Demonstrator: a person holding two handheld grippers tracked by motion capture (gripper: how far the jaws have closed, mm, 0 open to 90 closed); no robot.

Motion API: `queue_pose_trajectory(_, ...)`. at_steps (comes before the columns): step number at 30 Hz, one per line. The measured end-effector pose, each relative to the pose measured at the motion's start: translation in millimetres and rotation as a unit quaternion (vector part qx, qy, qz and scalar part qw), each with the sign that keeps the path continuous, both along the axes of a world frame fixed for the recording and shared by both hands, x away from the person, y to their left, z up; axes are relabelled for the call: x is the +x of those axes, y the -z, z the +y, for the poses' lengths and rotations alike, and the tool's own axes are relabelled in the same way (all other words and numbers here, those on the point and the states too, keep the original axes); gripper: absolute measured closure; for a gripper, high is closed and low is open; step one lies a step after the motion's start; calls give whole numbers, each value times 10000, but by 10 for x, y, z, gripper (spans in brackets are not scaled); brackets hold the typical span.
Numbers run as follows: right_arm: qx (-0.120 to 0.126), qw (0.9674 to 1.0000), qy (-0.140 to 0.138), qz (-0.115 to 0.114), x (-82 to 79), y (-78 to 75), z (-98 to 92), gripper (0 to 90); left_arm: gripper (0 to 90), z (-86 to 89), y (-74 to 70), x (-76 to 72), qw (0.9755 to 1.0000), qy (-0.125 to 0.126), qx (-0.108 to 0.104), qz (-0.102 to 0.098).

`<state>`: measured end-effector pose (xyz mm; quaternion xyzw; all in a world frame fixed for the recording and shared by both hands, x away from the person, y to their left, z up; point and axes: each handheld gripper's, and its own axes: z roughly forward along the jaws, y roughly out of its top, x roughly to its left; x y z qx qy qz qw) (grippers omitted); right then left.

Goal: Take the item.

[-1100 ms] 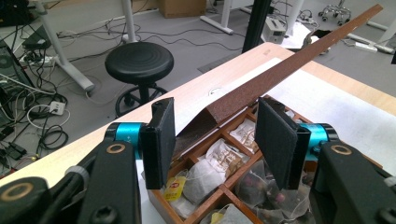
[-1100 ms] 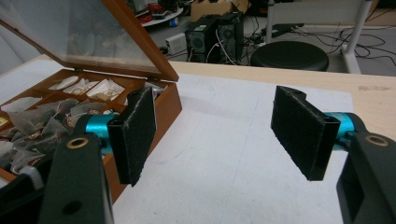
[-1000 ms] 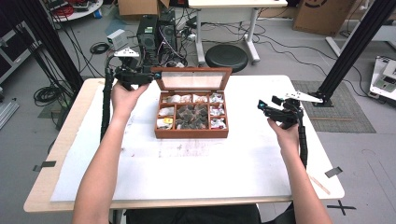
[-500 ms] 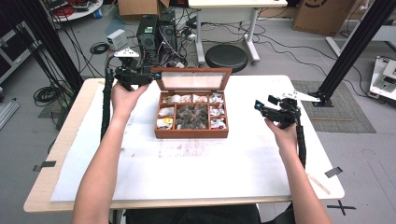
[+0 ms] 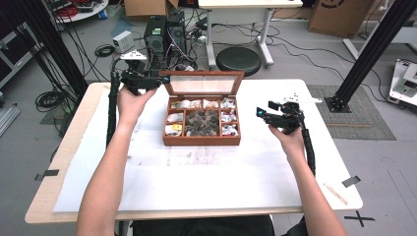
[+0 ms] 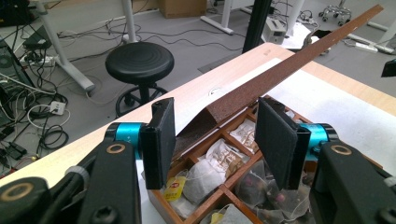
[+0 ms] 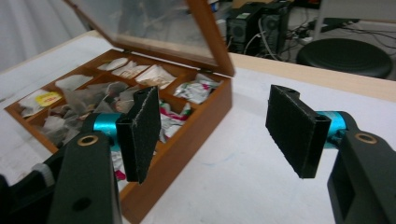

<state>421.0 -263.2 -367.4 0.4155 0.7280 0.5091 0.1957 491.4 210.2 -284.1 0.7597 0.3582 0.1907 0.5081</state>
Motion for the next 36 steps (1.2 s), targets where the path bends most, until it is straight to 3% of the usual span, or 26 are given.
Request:
queue_pose_trajectory(4, -99, 9996, -262, 22, 64, 12, 185, 365, 482, -2, -3, -1, 10000, -8, 7, 6)
queue_pose_trajectory(16, -30, 9956, -880, 310, 272, 93, 633, 462, 482, -3, -4, 0, 10000, -15, 14, 1)
queue_pose_trajectory(18, -128, 9949, -956, 294, 294, 104, 706, 463, 482, -9, -7, -3, 10000, -28, 28, -3)
queue_pose_trajectory(20, -229, 9951, -929, 246, 302, 126, 768, 421, 482, -9, -8, -4, 10000, -30, 31, 1)
queue_pose_trajectory(22, -289, 9943, -892, 513, 358, 155, 825, 345, 482, -8, -9, -3, 10000, -26, 38, 0)
queue_pose_trajectory(23, -289, 9943, -892, 513, 358, 155, 825, 345, 482, -8, -9, -3, 10000, -26, 38, 0)
queue_pose_trajectory(24, -226, 9922, -986, 732, 425, 178, 852, 341, 482, -11, -12, -7, 10000, -27, 65, -3)
queue_pose_trajectory(26, -158, 9900, -1104, 867, 465, 188, 882, 341, 482, -13, -14, -9, 10000, -32, 76, -4)
queue_pose_trajectory(32, -348, 9847, -1499, 821, 468, 186, 1052, 421, 482, -17, -14, -8, 10000, -30, 79, -8)
queue_pose_trajectory(36, -337, 9803, -1651, 1028, 514, 191, 1144, 482, 481, -31, -14, -10, 9999, -57, 137, -26)
